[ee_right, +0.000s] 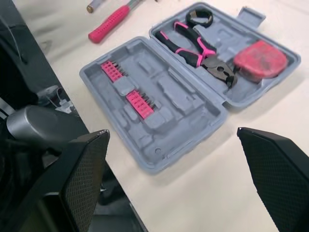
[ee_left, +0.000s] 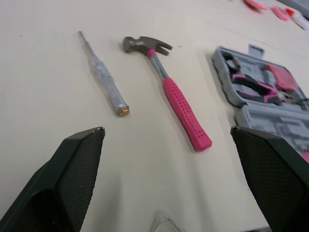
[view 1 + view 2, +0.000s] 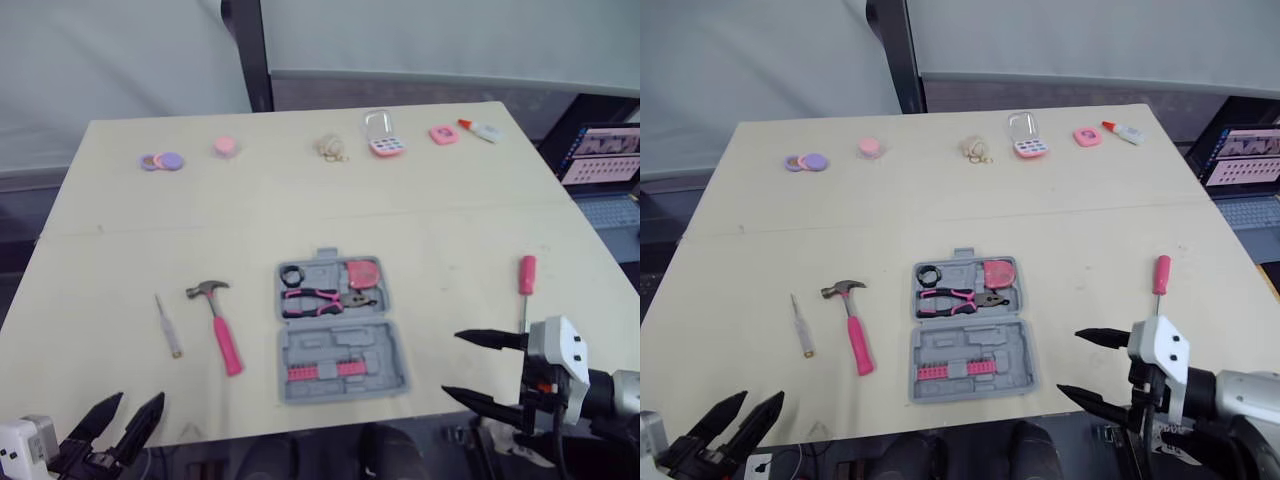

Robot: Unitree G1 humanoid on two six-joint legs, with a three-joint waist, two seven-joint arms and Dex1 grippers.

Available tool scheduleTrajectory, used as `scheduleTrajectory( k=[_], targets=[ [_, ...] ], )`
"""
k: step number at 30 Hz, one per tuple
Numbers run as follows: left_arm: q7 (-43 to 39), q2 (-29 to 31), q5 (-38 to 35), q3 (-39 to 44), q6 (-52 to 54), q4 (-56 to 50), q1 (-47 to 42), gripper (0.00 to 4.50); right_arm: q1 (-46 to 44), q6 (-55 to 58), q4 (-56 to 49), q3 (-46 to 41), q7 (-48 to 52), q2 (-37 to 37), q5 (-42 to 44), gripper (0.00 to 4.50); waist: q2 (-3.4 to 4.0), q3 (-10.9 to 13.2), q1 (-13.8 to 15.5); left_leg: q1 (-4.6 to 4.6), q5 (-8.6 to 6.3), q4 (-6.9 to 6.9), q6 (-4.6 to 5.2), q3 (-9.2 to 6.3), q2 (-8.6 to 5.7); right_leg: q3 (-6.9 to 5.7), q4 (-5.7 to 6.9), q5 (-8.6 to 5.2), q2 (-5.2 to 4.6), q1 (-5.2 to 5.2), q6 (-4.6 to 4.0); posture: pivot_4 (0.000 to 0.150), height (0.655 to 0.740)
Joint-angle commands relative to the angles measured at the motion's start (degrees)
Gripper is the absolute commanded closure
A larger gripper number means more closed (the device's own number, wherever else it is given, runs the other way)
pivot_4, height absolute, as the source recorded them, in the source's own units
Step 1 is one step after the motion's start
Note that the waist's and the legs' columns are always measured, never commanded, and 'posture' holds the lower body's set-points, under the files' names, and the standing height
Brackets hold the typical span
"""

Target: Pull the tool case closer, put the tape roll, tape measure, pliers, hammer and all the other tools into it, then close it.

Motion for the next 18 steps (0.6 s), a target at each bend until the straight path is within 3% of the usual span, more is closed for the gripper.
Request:
scheduleTrajectory(
  k=[1, 12, 18],
  targets=[
    [6.8, -1.1, -1.0, 0.3, 1.1, -2.1, -1.2, 0.0, 0.2, -2.9, 0.0, 0.5, 0.8, 0.4, -0.8, 0.02, -0.01, 0.0, -0.1, 0.01, 0.0, 0.0, 0.0, 0.02, 0.0, 0.01, 0.0, 0.0, 0.01, 0.0, -0.01, 0.15, 0.74],
    [36.7, 6.4, -2.5, -1.6, 15.4, -5.9, -21.1, 0.0, -0.1, -4.5, 2.7, -0.8, 2.3, -1.0, -0.5, 0.02, -0.05, -0.1, -0.1, 0.28, 0.02, 0.03, -0.02, 0.01, -0.04, 0.06, 0.31, -0.01, 0.05, -0.02, -0.03, 0.15, 0.74],
    [49.7, 5.9, 0.9, -5.1, 23.5, -4.7, -30.6, 0.0, -1.1, -3.9, 2.7, -0.6, 1.7, -1.4, -0.2, 0.02, -0.07, -0.2, -0.2, 0.39, 0.02, 0.02, -0.04, 0.08, -0.14, 0.08, 0.35, 0.0, 0.16, -0.01, -0.01, 0.15, 0.74]
  ],
)
